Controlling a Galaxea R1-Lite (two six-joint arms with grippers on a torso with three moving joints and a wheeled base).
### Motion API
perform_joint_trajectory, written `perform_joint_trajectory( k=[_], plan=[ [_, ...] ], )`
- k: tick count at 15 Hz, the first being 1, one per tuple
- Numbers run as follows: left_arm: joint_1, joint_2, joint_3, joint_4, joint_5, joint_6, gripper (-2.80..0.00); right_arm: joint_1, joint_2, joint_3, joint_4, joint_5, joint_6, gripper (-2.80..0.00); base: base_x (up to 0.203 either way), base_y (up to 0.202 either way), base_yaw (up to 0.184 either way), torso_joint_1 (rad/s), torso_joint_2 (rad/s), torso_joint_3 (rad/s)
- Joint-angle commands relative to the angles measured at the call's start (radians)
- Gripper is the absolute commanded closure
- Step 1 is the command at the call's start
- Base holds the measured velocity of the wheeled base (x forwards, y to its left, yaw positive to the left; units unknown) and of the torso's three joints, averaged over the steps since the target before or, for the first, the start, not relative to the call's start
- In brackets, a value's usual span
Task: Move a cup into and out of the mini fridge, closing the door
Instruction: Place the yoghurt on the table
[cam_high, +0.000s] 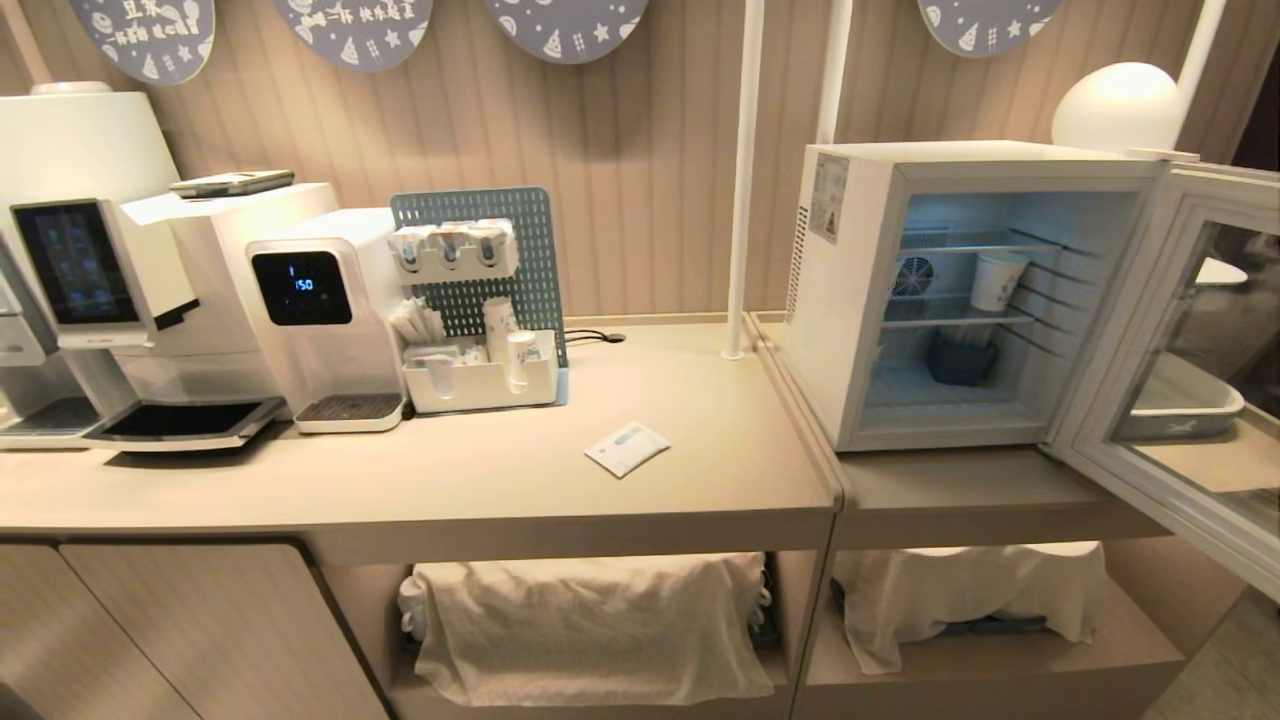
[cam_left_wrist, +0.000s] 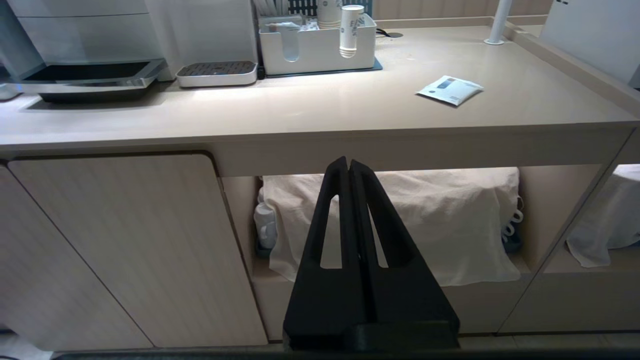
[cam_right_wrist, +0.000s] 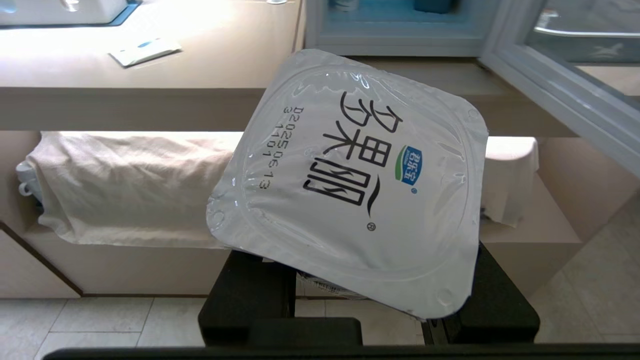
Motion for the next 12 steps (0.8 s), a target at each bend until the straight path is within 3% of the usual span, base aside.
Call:
perform_joint_trajectory(
  k=[1, 12],
  plan=[
    [0.001, 0.001, 0.0, 0.0, 0.0, 0.0, 0.0, 0.0, 0.002, 0.0, 0.001, 0.0, -0.001, 0.0, 0.0, 0.186, 0.002, 0.004, 0.01, -0.004],
    [0.001, 0.001, 0.0, 0.0, 0.0, -0.002, 0.0, 0.0, 0.002, 0.0, 0.001, 0.0, 0.0, 0.0, 0.0, 0.174, 0.0, 0.002, 0.0, 0.002]
  ],
)
